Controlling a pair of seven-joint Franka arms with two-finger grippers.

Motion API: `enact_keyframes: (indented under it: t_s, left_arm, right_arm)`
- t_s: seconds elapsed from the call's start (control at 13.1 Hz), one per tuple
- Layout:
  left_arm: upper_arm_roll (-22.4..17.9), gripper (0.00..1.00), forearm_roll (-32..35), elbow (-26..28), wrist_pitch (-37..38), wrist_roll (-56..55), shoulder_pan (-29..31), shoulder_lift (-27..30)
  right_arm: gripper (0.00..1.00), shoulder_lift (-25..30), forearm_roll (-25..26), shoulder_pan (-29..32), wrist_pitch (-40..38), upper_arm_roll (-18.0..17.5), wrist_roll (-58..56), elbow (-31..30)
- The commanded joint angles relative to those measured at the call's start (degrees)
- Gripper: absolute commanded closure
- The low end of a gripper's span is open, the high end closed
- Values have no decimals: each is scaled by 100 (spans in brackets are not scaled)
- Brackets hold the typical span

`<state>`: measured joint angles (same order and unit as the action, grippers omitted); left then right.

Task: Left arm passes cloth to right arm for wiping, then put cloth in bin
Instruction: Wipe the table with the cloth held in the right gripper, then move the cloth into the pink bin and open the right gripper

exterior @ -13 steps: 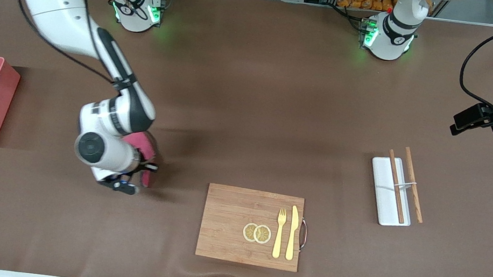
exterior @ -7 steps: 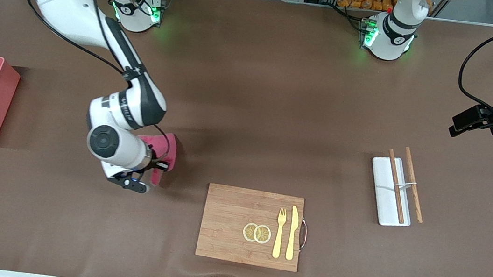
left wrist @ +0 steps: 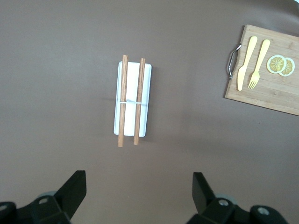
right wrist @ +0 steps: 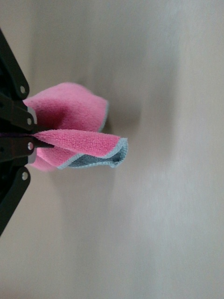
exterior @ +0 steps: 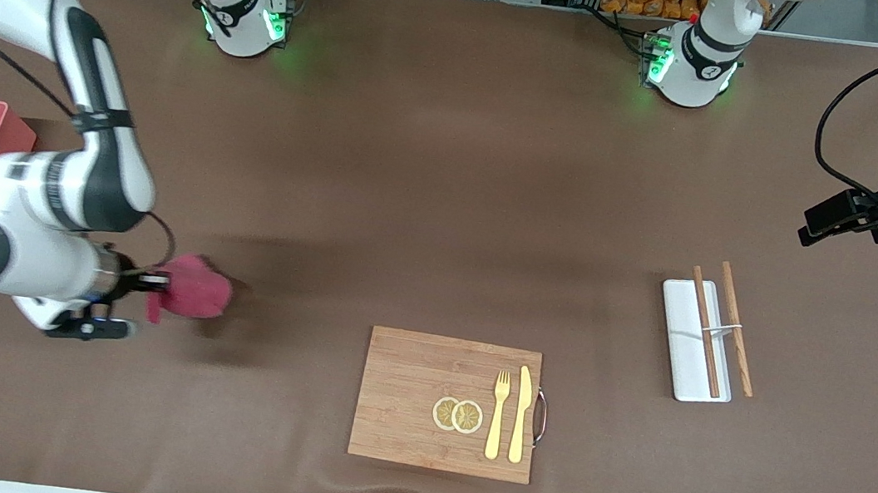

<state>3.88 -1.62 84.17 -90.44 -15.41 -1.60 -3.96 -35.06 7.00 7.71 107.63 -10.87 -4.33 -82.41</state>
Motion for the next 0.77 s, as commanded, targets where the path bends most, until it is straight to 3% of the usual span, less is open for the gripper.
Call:
enact_keyframes:
  t_s: [0.0,0.23,0.46,0.69]
  left_arm:
    - [-18,0,92,82,-53,65,-33,98]
    - [-18,0,92,108,9,-5,-42,106]
    - [-10,0,101,126,158,-14,-42,124]
    - [-10,0,118,231,290,-23,-42,176]
  right_arm:
    - [100,385,170,562,-303,-82,-1109,-47]
    - [100,570,100,1380,-531,-91,-3077,163]
    - [100,579,161,1855,-1224,-82,-4151,829]
    - [100,571,144,2408,-1332,-73,-5583,1366]
